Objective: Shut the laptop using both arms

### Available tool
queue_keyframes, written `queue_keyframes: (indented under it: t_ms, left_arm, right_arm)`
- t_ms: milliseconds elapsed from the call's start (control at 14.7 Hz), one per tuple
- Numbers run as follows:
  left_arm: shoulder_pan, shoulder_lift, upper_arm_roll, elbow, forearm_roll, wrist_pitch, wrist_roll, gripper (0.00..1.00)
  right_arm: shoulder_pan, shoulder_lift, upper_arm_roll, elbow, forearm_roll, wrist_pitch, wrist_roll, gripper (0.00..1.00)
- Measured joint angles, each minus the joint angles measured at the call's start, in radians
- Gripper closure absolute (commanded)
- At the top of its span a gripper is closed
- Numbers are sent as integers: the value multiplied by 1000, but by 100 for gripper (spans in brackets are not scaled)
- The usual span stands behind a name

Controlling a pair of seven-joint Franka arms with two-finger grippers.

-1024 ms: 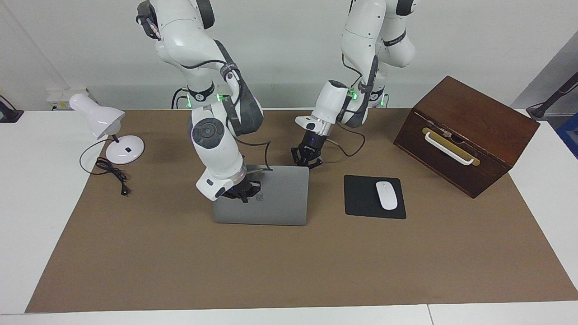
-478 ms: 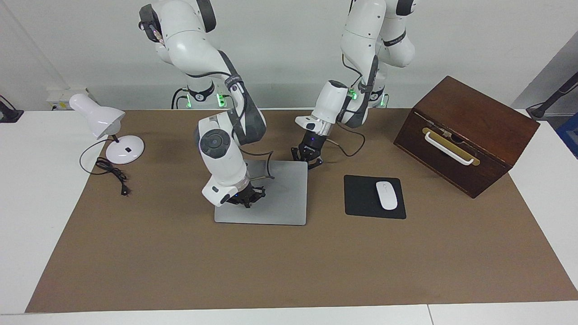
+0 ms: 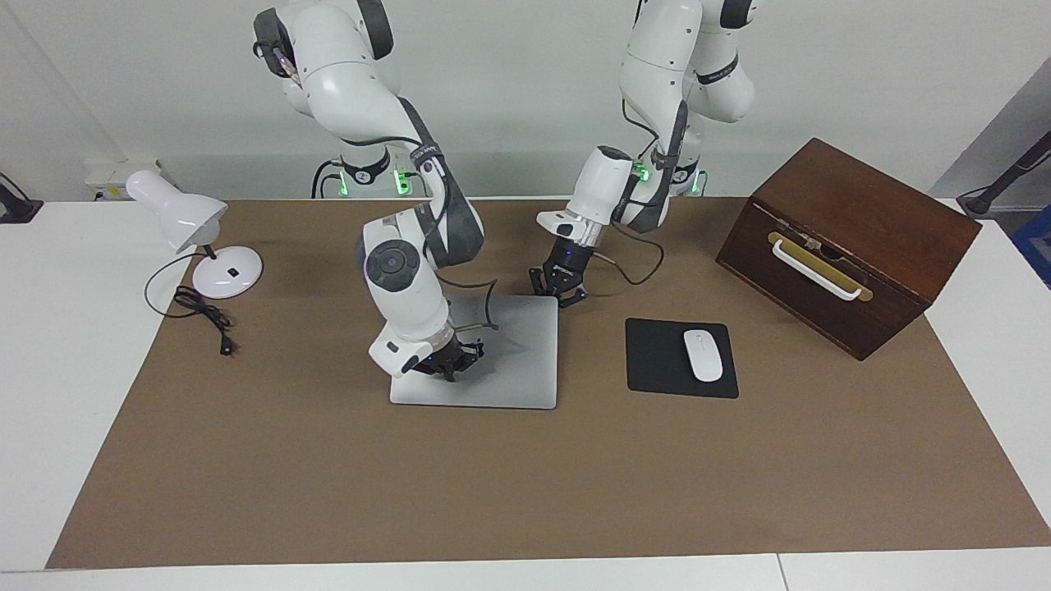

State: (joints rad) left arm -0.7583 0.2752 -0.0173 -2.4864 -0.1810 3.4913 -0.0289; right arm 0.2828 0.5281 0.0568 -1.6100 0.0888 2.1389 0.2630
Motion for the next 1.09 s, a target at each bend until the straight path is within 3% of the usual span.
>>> queue_keyframes:
  t_ms: [614,887,1092]
  left_arm:
    - [0,1,0,0,0,2,3,100]
    - [0,1,0,0,0,3,3,100]
    - [0,2,0,0,0,3,3,100]
  right_arm:
    - [-17,-1,-2,7,-50,-4,-2,100]
    - [-103,-35,-5,74,-79,-104,-148,100]
    - [-179,-120,-7,116,-80,-207,-257,85]
